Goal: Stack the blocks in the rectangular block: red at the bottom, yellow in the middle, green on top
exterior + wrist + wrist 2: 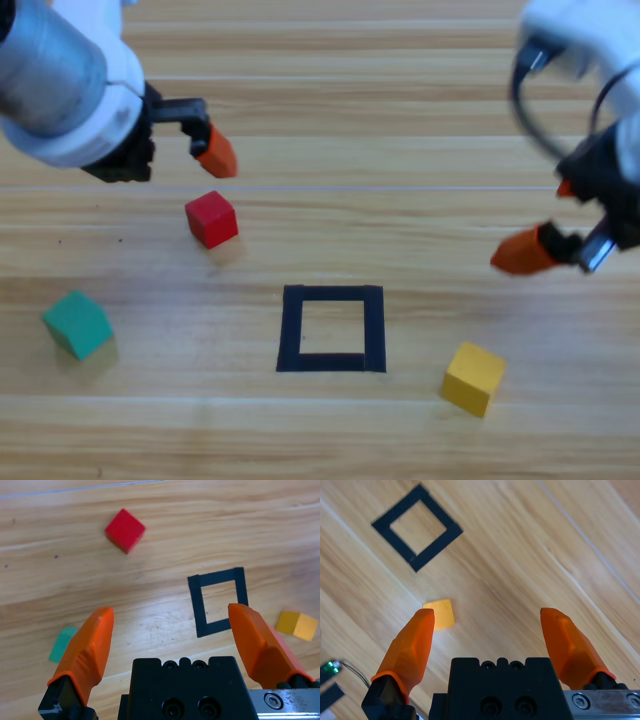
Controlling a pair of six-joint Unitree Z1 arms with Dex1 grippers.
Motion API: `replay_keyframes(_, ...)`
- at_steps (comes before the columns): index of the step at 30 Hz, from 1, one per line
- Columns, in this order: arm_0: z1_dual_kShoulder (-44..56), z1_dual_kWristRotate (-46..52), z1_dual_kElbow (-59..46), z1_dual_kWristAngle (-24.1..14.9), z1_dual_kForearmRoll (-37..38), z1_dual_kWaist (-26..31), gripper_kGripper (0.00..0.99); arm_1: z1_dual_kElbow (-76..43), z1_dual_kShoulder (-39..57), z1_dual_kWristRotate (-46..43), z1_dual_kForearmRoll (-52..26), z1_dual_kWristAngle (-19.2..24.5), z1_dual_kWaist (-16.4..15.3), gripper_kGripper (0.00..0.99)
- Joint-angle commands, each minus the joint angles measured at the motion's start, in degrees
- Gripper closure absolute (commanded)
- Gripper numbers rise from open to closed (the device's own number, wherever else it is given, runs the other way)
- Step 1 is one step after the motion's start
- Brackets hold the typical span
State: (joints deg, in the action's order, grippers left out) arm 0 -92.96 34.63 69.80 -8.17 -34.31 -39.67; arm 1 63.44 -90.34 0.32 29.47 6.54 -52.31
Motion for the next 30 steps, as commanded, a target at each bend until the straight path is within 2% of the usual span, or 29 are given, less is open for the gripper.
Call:
replay_keyframes(1, -4.1, 4.7, 5.5, -0.5, -6.8, 5.5, 0.016, 0.5, -9.9, -5.1, 3.0, -1.5, -1.7, 0.039)
replay_keyframes(5, -9.6, 8.9, 14.7, -1.3, -15.2, 7.1, 0.017, 5.5, -14.9, -8.4, 8.7, -3.6, -1.7, 0.016)
replay_keyframes(8, -13.6, 12.0, 20.2, -1.4, -19.6, 7.9, 0.017, 6.0, -16.4, -9.5, 9.5, -5.1, -1.7, 0.016)
replay_keyframes(12, -16.3, 15.6, 22.1, -0.3, -20.4, 9.0, 0.017, 6.0, -17.3, -10.9, 9.7, -7.3, -1.7, 0.016)
replay_keyframes(17, -18.5, 20.4, 23.0, 1.0, -20.4, 9.8, 0.017, 7.8, -21.1, -11.7, 11.6, -7.7, -1.7, 0.016)
replay_keyframes(30, -30.2, 32.9, 31.3, 1.2, -24.8, 9.3, 0.024, 10.1, -25.9, -13.8, 13.3, -9.2, -2.1, 0.024)
